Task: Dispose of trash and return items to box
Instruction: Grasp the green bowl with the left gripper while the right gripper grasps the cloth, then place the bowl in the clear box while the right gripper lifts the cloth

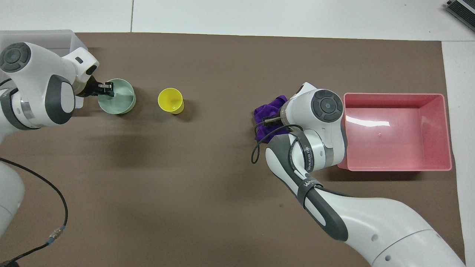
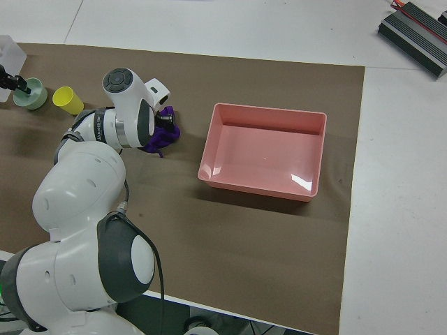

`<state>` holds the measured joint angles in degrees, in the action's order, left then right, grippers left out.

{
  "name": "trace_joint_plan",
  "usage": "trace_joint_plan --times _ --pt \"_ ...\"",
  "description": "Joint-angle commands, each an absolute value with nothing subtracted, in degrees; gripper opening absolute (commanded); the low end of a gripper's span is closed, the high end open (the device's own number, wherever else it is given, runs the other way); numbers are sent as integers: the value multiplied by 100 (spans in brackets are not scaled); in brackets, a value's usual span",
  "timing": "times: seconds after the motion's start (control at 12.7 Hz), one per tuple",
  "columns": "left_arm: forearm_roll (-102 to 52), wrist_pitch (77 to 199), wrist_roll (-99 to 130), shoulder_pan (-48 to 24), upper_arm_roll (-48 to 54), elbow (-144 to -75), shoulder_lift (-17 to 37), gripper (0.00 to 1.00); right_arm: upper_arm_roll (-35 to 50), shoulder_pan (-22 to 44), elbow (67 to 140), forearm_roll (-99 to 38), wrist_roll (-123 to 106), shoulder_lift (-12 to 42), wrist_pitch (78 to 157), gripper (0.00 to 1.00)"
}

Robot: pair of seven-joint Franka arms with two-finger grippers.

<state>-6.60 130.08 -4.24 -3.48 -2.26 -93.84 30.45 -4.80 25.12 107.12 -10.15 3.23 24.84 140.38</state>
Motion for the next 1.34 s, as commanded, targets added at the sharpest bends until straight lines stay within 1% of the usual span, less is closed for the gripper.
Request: trace_joint_plan --times 0.0,0.16,0.24,0.31,0.39,0.47,0.63,0.79,0.94,1.02,1.1,1.26 --pt "-729 12939 -404 -404 -255 -9414 2865 0 -474 2487 10723 -1187 219 2417 13739 0" --pt "-729 12728 -404 -404 -246 -9308 2577 0 -483 2496 10653 -1108 543 2347 13518 0" --pt "-738 12561 -396 -352 -246 -9151 2462 0 -492 2496 10635 -1099 693 2260 13422 0" --pt "-738 12246 -396 -317 -255 -8767 2478 0 -501 2505 10609 -1090 851 2180 13360 0" --pt "-747 11878 -404 -238 -264 -8397 2592 0 -501 2505 10600 -1090 1061 2067 13307 0" --pt "-747 11778 -396 -72 -264 -8011 2767 0 -510 2505 10582 -1081 1281 1944 13220 0" --pt "-738 11733 -396 227 -264 -7404 3118 0 -536 2487 10529 -950 1546 1619 13018 0" --pt "-730 11707 -396 526 -264 -6622 3627 0 -554 2312 10512 -870 1573 1206 12702 0" --pt "-721 11908 -396 842 -281 -6242 4050 0 -545 2031 10451 -626 1565 828 12359 0" --pt "-712 12022 -396 879 -333 -6153 4269 0 -545 1865 10433 -450 1556 643 12201 0" --pt "-712 12137 -404 1062 -360 -6022 4411 0 -545 1698 10424 -300 1503 468 12095 0" --pt "-703 12181 -387 1169 -404 -6003 4438 0 -536 1372 10389 94 1486 160 11875 0"
